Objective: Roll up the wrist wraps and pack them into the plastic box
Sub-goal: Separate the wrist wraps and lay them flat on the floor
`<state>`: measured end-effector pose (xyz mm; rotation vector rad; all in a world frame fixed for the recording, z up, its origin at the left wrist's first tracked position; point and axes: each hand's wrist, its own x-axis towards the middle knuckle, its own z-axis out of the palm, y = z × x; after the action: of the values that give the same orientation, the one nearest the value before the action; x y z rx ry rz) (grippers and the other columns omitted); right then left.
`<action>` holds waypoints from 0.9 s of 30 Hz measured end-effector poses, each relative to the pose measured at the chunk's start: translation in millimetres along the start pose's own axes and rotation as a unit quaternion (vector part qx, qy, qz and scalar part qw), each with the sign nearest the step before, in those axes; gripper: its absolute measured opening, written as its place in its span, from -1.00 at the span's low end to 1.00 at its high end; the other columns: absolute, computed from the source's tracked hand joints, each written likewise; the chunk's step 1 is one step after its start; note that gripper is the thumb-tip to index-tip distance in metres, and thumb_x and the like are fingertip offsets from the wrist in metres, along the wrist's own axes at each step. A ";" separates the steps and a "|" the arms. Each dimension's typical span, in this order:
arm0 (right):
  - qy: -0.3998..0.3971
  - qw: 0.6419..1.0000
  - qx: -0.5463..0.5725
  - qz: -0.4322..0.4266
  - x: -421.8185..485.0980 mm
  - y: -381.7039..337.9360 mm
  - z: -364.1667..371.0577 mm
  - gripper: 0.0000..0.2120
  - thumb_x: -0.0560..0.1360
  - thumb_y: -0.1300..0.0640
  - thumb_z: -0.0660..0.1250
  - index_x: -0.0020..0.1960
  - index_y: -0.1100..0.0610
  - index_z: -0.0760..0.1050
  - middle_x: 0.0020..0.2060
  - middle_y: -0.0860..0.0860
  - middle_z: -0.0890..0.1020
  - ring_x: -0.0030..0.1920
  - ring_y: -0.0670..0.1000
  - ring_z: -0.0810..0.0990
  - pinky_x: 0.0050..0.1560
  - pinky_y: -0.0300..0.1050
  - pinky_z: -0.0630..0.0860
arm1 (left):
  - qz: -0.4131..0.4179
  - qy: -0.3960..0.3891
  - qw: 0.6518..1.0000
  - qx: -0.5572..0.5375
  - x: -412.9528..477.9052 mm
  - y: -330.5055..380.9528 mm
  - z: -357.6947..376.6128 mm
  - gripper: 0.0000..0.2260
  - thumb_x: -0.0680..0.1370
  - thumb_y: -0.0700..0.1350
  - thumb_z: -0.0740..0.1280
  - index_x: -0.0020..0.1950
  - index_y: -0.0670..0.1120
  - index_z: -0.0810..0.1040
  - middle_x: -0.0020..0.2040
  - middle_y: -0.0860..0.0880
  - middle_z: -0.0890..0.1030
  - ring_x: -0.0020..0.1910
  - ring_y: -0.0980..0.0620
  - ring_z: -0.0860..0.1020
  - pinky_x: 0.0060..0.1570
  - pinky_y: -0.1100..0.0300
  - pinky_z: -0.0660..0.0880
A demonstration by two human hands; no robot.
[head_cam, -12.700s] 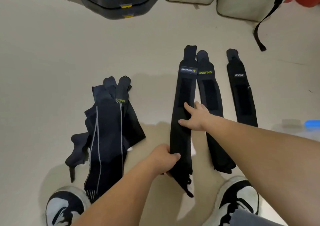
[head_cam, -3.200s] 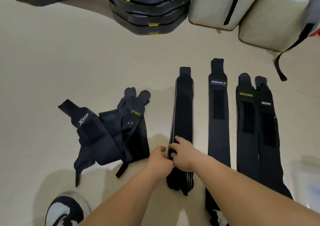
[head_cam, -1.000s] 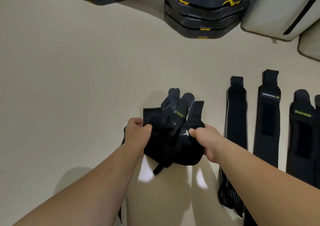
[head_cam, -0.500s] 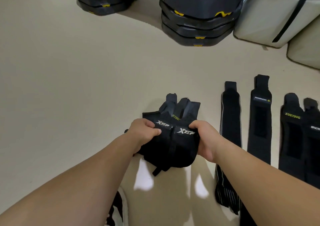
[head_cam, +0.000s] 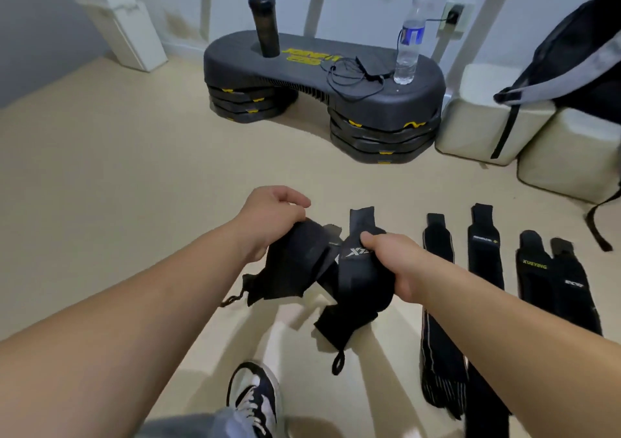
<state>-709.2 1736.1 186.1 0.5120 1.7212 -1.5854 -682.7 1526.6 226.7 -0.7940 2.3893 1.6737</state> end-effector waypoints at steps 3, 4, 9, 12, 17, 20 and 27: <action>-0.002 1.000 0.009 -0.021 -34.3 -17.5 -0.4 -0.79 0.69 0.09 0.30 0.22 0.17 0.61 0.03 0.12 0.78 0.03 0.14 0.77 0.07 0.01 0.68 | 0.047 0.028 0.997 0.058 -26.3 37.7 -6.7 -0.78 0.58 -0.29 0.29 0.01 -0.05 0.69 -0.18 -0.03 0.57 -0.21 0.02 0.53 -0.33 0.26 0.42; -0.004 1.000 0.018 -0.025 -46.3 -21.9 -1.3 -0.78 0.69 0.07 0.30 0.24 0.16 0.61 0.03 0.11 0.78 0.04 0.15 0.77 0.10 0.03 0.68 | 0.067 0.022 0.995 0.075 -36.4 48.9 -8.0 -0.77 0.59 -0.30 0.27 -0.03 -0.06 0.69 -0.19 -0.01 0.58 -0.22 0.04 0.51 -0.36 0.29 0.40; -0.016 0.996 0.074 -0.055 -101.4 -37.9 -4.6 -0.75 0.70 0.02 0.29 0.23 0.16 0.61 -0.04 0.11 0.79 0.00 0.14 0.78 0.08 0.06 0.69 | 0.160 0.021 0.984 0.072 -81.3 98.4 -14.7 -0.76 0.57 -0.30 0.28 -0.02 -0.04 0.70 -0.33 0.02 0.47 -0.37 0.08 0.39 -0.50 0.37 0.29; -0.050 0.988 0.135 -0.063 -128.2 -43.9 -8.3 -0.70 0.72 0.01 0.26 0.29 0.18 0.59 0.02 0.14 0.78 0.01 0.14 0.79 0.03 0.06 0.68 | 0.211 -0.033 0.973 0.082 -105.1 112.8 -18.3 -0.77 0.59 -0.28 0.33 0.00 0.01 0.72 -0.40 0.08 0.39 -0.40 0.10 0.36 -0.38 0.28 0.32; -0.133 0.962 0.223 -0.089 -149.1 -46.4 -24.0 -0.64 0.70 0.02 0.29 0.37 0.23 0.56 0.18 0.24 0.73 0.13 0.21 0.75 0.20 0.18 0.62 | 0.215 -0.167 0.962 0.006 -129.3 105.6 -16.0 -0.75 0.51 -0.14 0.49 0.15 0.12 0.70 -0.20 -0.17 0.47 -0.15 -0.10 0.48 0.03 -0.10 0.55; -0.144 0.966 0.189 -0.106 -149.5 -46.8 -29.6 -0.69 0.64 0.14 0.36 0.33 0.25 0.61 0.18 0.25 0.72 0.11 0.22 0.75 0.20 0.17 0.65 | 0.173 -0.188 0.967 -0.008 -135.2 95.0 -6.1 -0.70 0.43 -0.11 0.53 0.13 0.10 0.65 0.00 -0.40 0.62 -0.10 -0.15 0.62 -0.03 -0.08 0.62; -0.093 0.968 0.120 -0.201 -145.8 -61.1 -51.2 -0.75 0.57 0.36 0.38 0.23 0.27 0.66 0.10 0.26 0.75 0.09 0.26 0.76 0.01 0.11 0.73 | 0.096 -0.096 0.987 -0.084 -123.5 114.0 18.9 -0.70 0.54 -0.03 0.57 -0.08 -0.07 0.45 -0.18 -0.07 0.63 -0.19 -0.01 0.65 -0.10 0.01 0.64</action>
<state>-669.9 1802.6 333.2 0.1207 1.5637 -2.0749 -635.3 1615.3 362.7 -0.4085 2.2760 1.9464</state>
